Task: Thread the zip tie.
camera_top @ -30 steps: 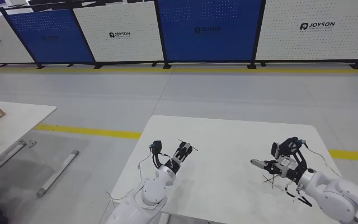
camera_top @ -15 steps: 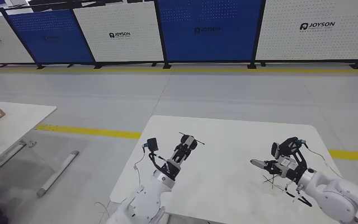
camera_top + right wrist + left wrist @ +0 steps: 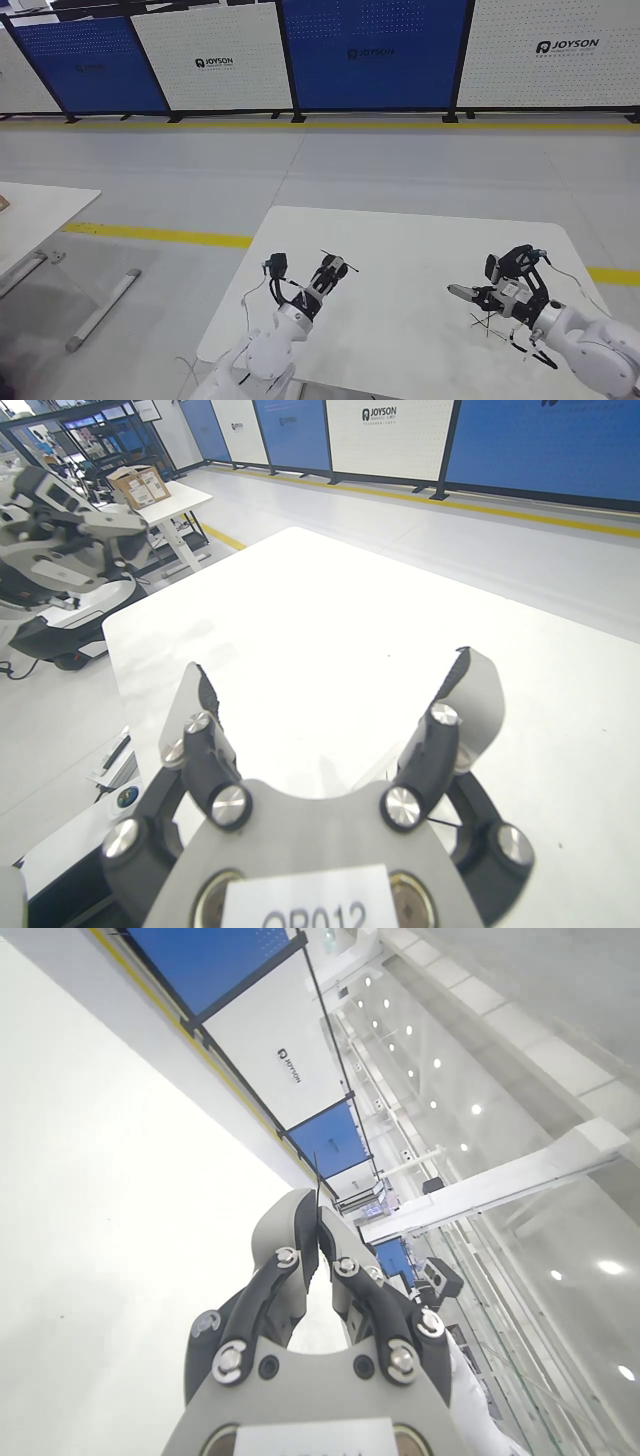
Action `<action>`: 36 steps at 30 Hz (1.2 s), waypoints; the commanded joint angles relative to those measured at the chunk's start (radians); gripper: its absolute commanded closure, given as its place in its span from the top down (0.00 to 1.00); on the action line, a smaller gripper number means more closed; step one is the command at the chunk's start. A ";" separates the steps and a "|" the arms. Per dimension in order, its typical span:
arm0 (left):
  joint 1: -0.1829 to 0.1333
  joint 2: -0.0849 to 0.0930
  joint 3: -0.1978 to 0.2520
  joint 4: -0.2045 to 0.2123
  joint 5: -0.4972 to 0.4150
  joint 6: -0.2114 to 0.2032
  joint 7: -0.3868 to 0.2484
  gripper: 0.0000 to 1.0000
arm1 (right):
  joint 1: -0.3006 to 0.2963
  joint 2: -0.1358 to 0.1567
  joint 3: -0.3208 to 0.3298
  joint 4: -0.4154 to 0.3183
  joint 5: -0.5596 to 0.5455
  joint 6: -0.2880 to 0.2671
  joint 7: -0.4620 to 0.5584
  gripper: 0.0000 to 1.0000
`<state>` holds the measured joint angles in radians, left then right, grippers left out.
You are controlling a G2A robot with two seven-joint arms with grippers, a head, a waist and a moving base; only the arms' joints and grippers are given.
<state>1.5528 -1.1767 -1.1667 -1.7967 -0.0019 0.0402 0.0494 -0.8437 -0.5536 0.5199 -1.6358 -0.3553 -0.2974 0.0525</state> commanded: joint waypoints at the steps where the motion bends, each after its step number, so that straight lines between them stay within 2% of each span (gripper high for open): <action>1: -0.020 -0.002 0.000 0.050 -0.009 0.005 -0.018 0.00 | 0.000 0.000 0.000 0.000 0.000 0.000 0.000 1.00; 3: -0.036 -0.004 0.005 0.078 -0.010 0.012 -0.023 0.00 | 0.000 0.000 0.000 0.000 0.000 0.000 0.000 1.00; 13: -0.036 -0.004 0.005 0.078 -0.010 0.012 -0.023 0.00 | 0.000 0.000 0.000 0.000 0.000 0.000 0.000 1.00; 15: -0.044 -0.005 0.009 0.086 -0.002 0.014 -0.028 0.00 | 0.000 0.000 0.000 0.000 0.000 0.000 0.000 1.00; 17: -0.053 -0.008 0.018 0.082 0.002 -0.005 -0.027 0.00 | 0.000 0.000 0.000 0.000 0.000 0.000 0.000 1.00; 19: -0.047 -0.010 0.020 0.044 0.009 -0.047 0.003 0.00 | 0.000 0.000 0.000 0.000 0.000 0.000 0.000 1.00; 23: 0.003 -0.010 0.022 -0.058 0.043 -0.133 0.044 0.00 | 0.000 0.000 0.000 0.000 0.000 0.000 0.000 1.00; 27: 0.066 -0.004 0.010 -0.155 0.084 -0.163 0.033 0.00 | 0.000 0.000 0.000 0.000 0.000 0.000 0.000 1.00; 29: 0.090 -0.002 0.008 -0.181 0.104 -0.155 0.020 0.00 | 0.000 0.000 0.000 0.000 0.000 0.000 0.000 1.00; 31: 0.095 -0.001 0.006 -0.180 0.110 -0.126 0.008 0.00 | 0.000 0.000 0.000 0.000 0.000 0.000 0.000 1.00; 34: 0.072 -0.004 0.015 -0.138 0.116 -0.073 -0.001 0.00 | 0.000 0.000 0.000 0.000 0.000 0.000 0.000 1.00; 36: 0.047 -0.007 0.023 -0.078 0.117 -0.034 -0.012 0.00 | 0.000 0.000 0.000 0.000 0.000 0.000 0.000 1.00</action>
<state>1.6130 -1.1828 -1.1478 -1.9085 0.1135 -0.0129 0.0428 -0.8437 -0.5536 0.5199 -1.6358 -0.3553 -0.2974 0.0525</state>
